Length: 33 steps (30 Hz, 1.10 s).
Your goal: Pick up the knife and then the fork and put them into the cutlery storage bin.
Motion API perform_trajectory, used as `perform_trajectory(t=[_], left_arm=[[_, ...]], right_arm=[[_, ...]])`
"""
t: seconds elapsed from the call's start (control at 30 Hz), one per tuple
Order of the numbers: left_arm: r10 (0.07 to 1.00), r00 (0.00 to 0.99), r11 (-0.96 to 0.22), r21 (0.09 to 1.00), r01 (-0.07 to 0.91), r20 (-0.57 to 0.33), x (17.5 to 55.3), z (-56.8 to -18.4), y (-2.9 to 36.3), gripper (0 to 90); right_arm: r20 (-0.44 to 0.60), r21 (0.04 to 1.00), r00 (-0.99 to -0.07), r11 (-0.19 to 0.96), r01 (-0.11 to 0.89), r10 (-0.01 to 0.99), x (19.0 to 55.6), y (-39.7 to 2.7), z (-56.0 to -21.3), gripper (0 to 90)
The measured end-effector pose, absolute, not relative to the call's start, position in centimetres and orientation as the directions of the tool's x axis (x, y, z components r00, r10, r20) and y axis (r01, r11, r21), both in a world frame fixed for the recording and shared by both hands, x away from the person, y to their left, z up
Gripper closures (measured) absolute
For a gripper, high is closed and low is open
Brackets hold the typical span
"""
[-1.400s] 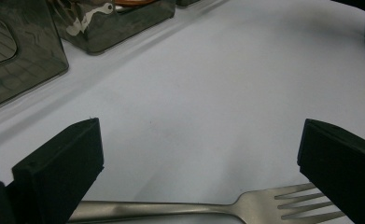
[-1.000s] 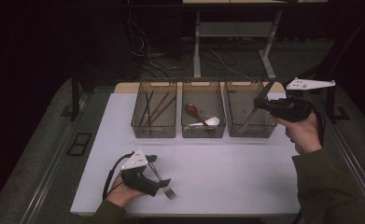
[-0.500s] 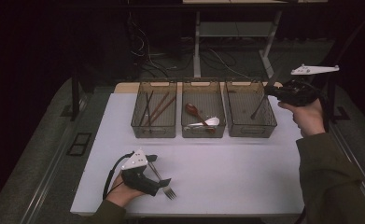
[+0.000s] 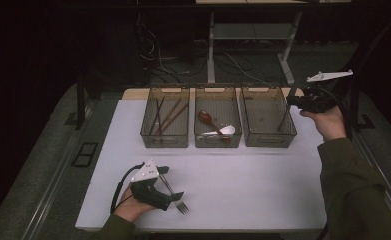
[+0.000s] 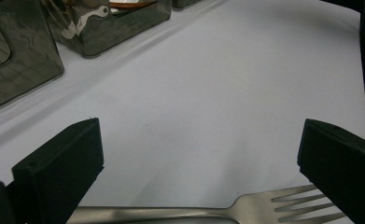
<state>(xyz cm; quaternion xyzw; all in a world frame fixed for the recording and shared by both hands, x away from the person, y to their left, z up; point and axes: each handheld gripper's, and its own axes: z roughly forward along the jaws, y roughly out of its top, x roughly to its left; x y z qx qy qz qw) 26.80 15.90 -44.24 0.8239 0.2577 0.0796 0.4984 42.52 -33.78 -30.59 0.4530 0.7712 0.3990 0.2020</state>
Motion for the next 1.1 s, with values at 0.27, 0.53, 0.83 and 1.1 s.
perform_trajectory(t=[0.27,0.53,0.83,1.1], left_arm=[[0.505,0.854,-0.37,0.862,0.345,-0.125,26.8,-44.2,15.9,0.0],[0.501,0.856,-0.373,0.86,0.348,-0.129,26.8,-44.3,15.8,0.0],[0.499,0.857,-0.374,0.859,0.35,-0.131,26.7,-44.3,15.7,0.0],[0.501,0.855,-0.366,0.863,0.349,-0.134,26.8,-44.2,15.9,0.0]], right_arm=[[0.044,0.744,-0.499,0.305,0.595,0.866,42.7,-34.6,-31.9,88.1],[0.037,0.695,-0.502,0.339,0.634,0.864,42.9,-35.0,-32.7,88.1],[0.038,0.698,-0.506,0.339,0.631,0.862,43.6,-34.7,-33.3,88.1],[0.045,0.719,-0.505,0.323,0.616,0.862,45.0,-33.9,-34.3,88.0]])
